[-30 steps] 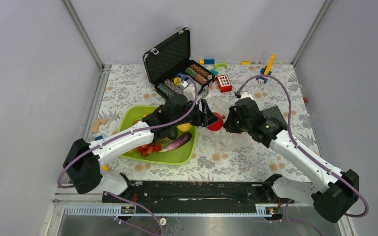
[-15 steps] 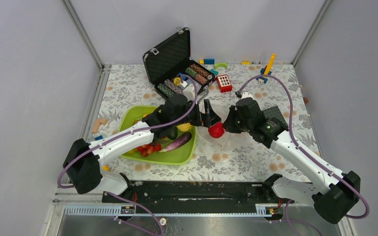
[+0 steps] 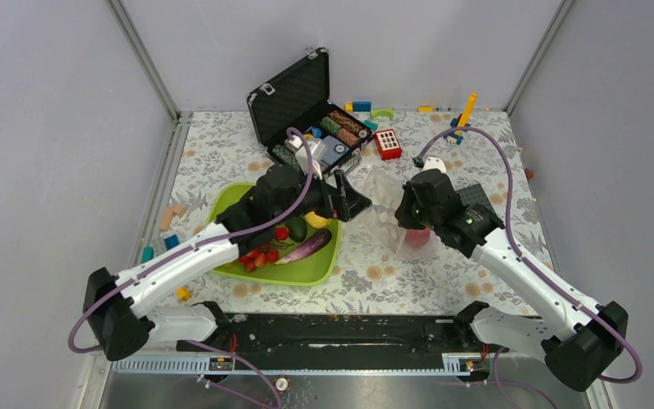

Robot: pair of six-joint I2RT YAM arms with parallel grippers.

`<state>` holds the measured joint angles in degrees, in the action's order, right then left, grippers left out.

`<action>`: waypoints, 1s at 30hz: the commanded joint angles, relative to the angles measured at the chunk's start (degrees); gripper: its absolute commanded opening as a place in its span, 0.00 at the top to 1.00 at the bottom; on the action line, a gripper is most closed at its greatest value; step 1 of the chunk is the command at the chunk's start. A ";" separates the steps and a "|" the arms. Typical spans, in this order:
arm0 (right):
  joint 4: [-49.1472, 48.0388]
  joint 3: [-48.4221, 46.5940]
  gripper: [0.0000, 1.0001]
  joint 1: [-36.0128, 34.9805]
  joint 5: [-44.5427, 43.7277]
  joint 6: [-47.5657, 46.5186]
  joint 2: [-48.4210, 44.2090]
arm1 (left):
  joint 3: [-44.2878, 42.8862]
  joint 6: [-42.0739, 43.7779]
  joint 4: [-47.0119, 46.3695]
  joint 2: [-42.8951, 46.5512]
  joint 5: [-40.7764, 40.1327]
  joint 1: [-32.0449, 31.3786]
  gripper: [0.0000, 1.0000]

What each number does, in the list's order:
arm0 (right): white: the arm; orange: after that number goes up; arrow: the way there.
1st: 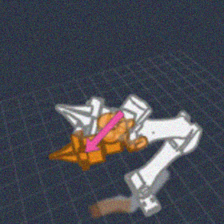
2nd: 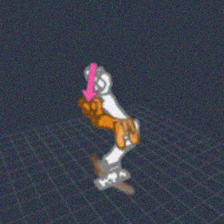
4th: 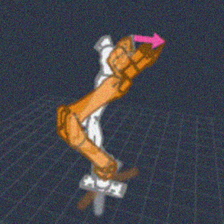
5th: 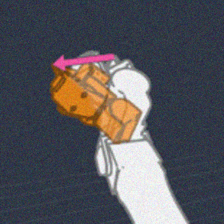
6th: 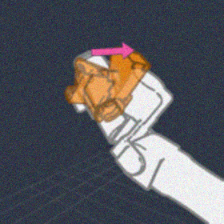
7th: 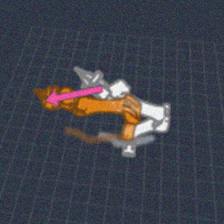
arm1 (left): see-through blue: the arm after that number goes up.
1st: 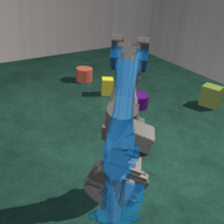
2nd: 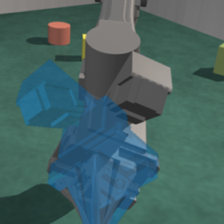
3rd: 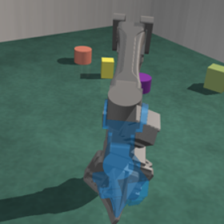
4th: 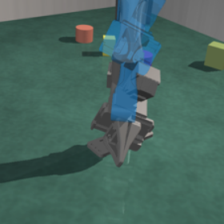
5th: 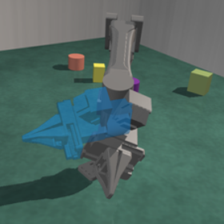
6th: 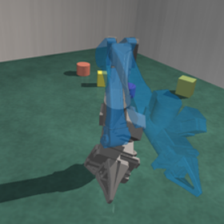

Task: Place the food in the zip-top bag and seal the zipper
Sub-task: Pick up the fake fruit from the bin.

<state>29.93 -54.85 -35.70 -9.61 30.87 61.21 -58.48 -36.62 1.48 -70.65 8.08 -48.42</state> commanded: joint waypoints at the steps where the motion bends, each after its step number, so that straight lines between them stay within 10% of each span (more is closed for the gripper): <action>1: 3.25 -4.19 0.93 0.37 -5.60 -3.57 -0.26 | 0.92 2.49 7.13 5.82 -8.73 -0.03 0.01; 19: 1.62 -3.11 0.95 0.49 -7.41 -6.21 2.57 | 9.57 -13.87 43.19 14.89 -34.24 11.50 0.01; 30: 1.56 -2.98 0.96 0.82 -6.58 -6.88 4.68 | 11.80 -27.72 46.16 19.85 -32.25 15.99 0.01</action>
<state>32.60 -56.99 -35.55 -15.57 24.97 65.54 -46.28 -57.28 47.03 -53.69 -23.59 -32.62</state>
